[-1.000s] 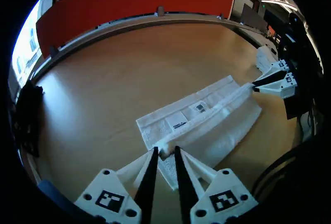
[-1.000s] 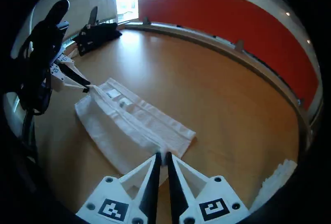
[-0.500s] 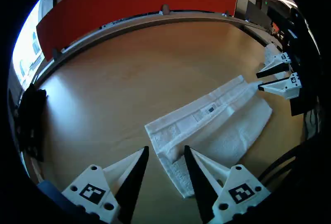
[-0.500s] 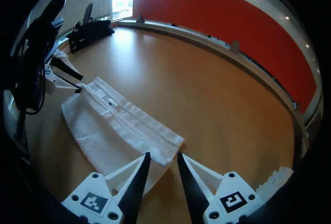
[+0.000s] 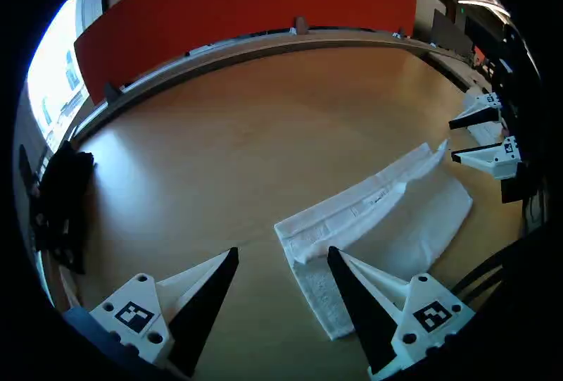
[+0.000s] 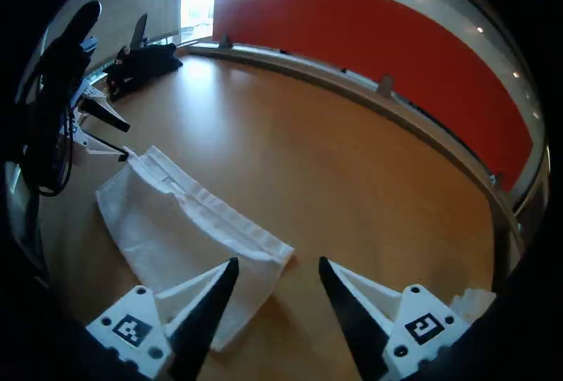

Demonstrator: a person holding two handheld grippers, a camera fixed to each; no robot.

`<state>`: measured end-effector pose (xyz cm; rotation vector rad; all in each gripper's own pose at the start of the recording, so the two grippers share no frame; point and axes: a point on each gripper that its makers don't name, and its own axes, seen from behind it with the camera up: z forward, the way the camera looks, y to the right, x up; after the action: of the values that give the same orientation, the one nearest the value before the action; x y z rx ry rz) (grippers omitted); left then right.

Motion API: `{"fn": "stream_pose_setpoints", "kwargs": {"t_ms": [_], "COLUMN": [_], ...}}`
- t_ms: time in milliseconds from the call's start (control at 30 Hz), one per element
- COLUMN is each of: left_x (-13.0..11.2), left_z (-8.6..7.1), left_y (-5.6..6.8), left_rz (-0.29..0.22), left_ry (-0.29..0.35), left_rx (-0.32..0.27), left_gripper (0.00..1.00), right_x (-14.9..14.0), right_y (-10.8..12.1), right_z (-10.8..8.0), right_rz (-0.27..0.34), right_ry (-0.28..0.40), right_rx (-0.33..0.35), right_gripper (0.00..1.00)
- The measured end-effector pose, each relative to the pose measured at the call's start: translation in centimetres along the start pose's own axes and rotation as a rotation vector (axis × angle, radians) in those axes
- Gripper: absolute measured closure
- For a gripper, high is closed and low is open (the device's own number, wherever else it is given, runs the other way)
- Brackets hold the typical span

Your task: Fold towel

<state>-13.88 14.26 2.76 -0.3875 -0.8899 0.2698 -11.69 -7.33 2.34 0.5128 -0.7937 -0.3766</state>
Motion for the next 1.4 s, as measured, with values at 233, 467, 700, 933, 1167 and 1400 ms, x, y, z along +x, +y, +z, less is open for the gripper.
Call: {"fn": "stream_pose_setpoints", "kwargs": {"t_ms": [233, 467, 700, 933, 1167, 1400], "left_x": [-0.4, -1.4, -2.7, -4.4, -6.3, -7.2], "left_z": [-0.6, -1.5, -3.0, -4.6, -6.0, -6.5], "left_y": [-0.1, 0.4, 0.8, 1.3, 2.0, 2.3], "left_rz": [-0.009, -0.04, -0.05, -0.065, -0.095, -0.111], "left_ry": [0.001, -0.005, -0.006, -0.008, -0.014, -0.015], "left_rx": [0.001, -0.005, -0.006, 0.001, 0.006, 0.008], "left_gripper": [0.06, 0.06, 0.06, 0.06, 0.06, 0.06], "right_x": [-0.1, -0.5, -1.3, -2.0, -3.2, -4.2], "right_y": [-0.3, -1.2, -2.4, -3.4, -4.2, -4.7], "right_z": [-0.7, -1.9, -3.3, -4.8, -6.5, -7.3], "right_rz": [0.018, 0.02, 0.015, 0.018, 0.031, 0.039], "right_ry": [0.011, 0.013, 0.014, 0.015, 0.011, 0.006], "right_rx": [-0.004, 0.005, 0.011, 0.01, 0.005, 0.0], "right_gripper": [0.03, 0.03, 0.03, 0.03, 0.03, 0.03]}}
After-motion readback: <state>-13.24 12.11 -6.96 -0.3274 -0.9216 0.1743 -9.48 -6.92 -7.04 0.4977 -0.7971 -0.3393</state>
